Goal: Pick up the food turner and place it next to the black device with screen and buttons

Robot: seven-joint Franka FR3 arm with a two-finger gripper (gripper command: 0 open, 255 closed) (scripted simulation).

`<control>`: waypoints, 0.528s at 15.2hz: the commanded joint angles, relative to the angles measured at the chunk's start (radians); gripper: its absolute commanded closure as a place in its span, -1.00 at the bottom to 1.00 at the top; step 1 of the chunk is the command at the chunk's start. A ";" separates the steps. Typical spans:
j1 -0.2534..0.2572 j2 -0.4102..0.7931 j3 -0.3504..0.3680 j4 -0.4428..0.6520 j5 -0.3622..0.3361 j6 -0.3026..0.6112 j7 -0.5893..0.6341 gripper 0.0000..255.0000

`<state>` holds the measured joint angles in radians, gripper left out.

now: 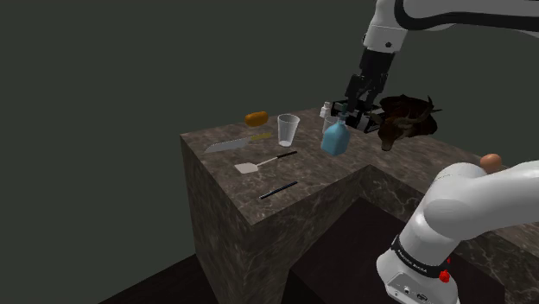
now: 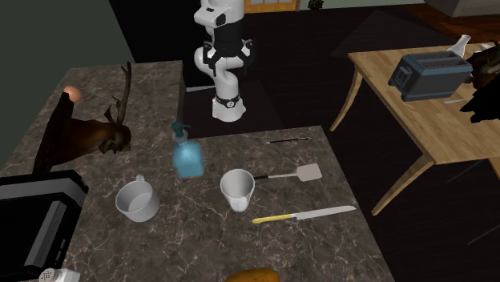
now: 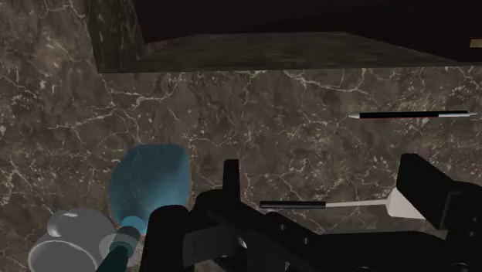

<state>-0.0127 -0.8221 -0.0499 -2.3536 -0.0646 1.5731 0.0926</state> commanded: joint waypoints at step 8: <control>0.113 0.221 -0.112 0.013 -0.059 0.195 -0.357 -1.00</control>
<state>0.0827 -0.6363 -0.1466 -2.3430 -0.1170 1.7353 -0.2076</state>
